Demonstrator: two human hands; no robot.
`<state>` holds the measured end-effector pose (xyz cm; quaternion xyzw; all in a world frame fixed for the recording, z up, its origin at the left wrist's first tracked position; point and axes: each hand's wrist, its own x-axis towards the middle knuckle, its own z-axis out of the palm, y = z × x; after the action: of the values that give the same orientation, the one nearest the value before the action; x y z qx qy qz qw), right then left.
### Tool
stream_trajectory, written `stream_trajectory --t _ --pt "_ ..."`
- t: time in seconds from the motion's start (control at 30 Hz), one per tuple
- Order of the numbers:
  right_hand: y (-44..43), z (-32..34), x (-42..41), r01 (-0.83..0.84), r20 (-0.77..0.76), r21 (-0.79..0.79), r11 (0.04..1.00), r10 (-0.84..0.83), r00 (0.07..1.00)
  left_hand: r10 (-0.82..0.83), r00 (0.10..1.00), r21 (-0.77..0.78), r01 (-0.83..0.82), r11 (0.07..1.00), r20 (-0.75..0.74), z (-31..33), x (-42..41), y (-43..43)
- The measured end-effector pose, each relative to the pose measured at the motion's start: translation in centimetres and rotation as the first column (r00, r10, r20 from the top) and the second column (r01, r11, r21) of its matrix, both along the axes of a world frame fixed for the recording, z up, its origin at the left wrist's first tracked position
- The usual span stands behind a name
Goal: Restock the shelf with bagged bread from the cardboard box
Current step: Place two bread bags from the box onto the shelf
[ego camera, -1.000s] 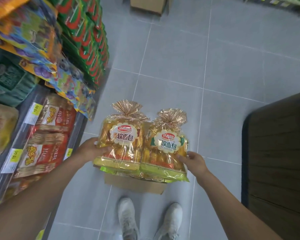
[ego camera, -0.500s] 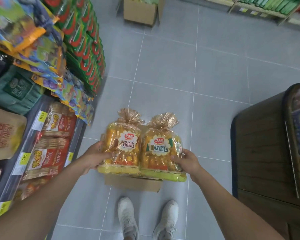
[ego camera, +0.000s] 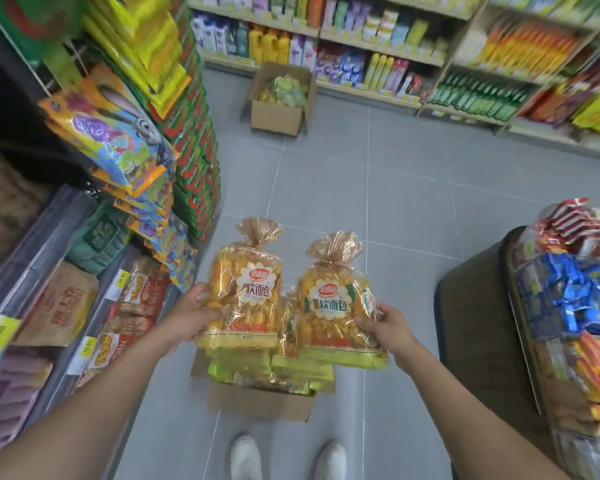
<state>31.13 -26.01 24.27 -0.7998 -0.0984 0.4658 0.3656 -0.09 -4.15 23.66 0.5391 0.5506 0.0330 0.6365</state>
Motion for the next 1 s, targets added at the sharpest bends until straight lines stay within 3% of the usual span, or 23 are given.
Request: stream_trajectory --t 0.23,0.53,0.7,0.83,1.0 --pt "2.6 12.8 1.9 -0.034 0.156 0.302 0.953 -0.014 0.988 -0.014 0.985 0.28 -0.035 0.959 0.17 12.3 0.4 2.3" --pt "5.5 24.1 2.1 -0.199 0.193 0.569 0.798 0.106 0.975 0.132 0.925 0.405 -0.281 0.87 0.357 25.1 -5.4 -1.2" --pt "7.3 27.0 -0.8 -0.354 0.221 0.65 0.673 0.278 0.935 0.283 0.876 0.457 -0.451 0.767 0.389 28.6 -11.9 -7.3" --pt "8.0 28.6 -5.2 -0.451 0.251 0.684 0.573 0.396 0.883 0.381 0.806 0.46 -0.577 0.675 0.453 25.5 -20.2 -10.6" --pt "10.5 28.0 -10.7 -0.566 0.291 0.711 0.418 0.558 0.777 0.523 0.69 0.435 -0.723 0.536 0.501 31.0 -25.2 -22.0"
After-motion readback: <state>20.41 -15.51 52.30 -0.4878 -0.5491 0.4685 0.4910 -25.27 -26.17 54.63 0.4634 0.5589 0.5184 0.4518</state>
